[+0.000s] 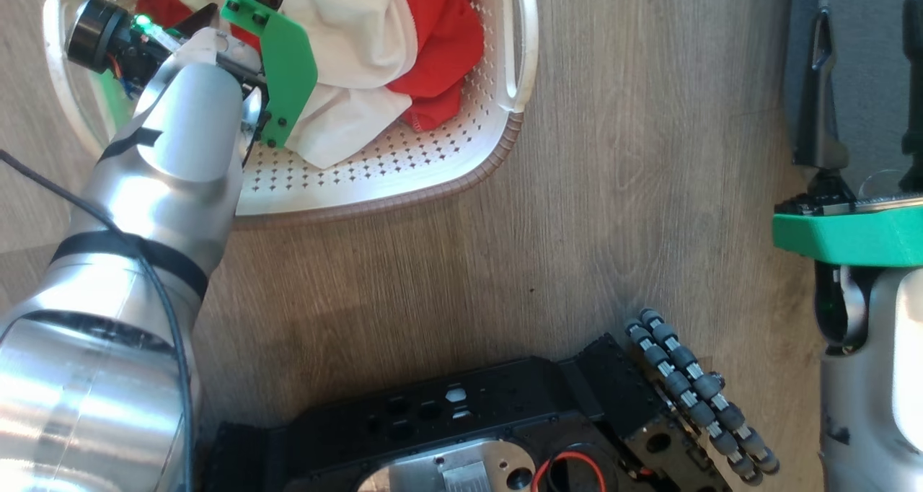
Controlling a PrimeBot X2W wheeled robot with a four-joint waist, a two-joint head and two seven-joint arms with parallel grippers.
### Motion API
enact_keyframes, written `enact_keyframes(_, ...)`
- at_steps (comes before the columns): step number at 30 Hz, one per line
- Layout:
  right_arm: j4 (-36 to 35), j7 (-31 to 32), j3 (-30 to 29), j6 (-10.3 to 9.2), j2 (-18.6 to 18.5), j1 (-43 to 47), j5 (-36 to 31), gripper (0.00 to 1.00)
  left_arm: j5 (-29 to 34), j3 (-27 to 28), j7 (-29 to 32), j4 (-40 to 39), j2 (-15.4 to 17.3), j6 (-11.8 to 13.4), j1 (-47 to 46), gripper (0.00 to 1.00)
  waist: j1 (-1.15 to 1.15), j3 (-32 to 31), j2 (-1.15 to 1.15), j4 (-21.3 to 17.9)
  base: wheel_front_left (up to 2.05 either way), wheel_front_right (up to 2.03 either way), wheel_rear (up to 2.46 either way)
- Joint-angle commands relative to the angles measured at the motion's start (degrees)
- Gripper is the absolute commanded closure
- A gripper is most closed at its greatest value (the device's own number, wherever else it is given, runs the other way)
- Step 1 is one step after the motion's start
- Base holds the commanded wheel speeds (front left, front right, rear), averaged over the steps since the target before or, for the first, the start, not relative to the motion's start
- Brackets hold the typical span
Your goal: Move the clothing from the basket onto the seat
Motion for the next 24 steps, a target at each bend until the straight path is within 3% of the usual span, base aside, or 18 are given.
enact_keyframes(1, -1.6, -0.4, 0.8, -0.02, -0.4, 3.0, 0.4, 0.00, 0.0, 0.1, 0.3, -0.2, 1.7, 0.5, -0.1, 0.00, 0.00, 0.0, 0.00, 0.2, 0.00, 0.00, 0.00)
enact_keyframes(21, -2.2, -0.4, 1.1, -0.02, -0.4, 4.7, 0.3, 0.00, -3.5, -0.3, 1.1, 0.2, 1.5, -1.7, 0.6, 0.00, 0.00, 0.5, 0.00, 0.0, 0.00, 0.00, 0.00)
enact_keyframes(24, -2.4, -0.4, 0.9, -0.02, -0.4, 5.0, 0.2, 0.00, -4.0, -0.4, 0.9, 0.2, 1.3, -1.8, 0.6, 0.25, 0.00, 0.6, 0.00, 0.1, 0.00, 0.00, 0.00)
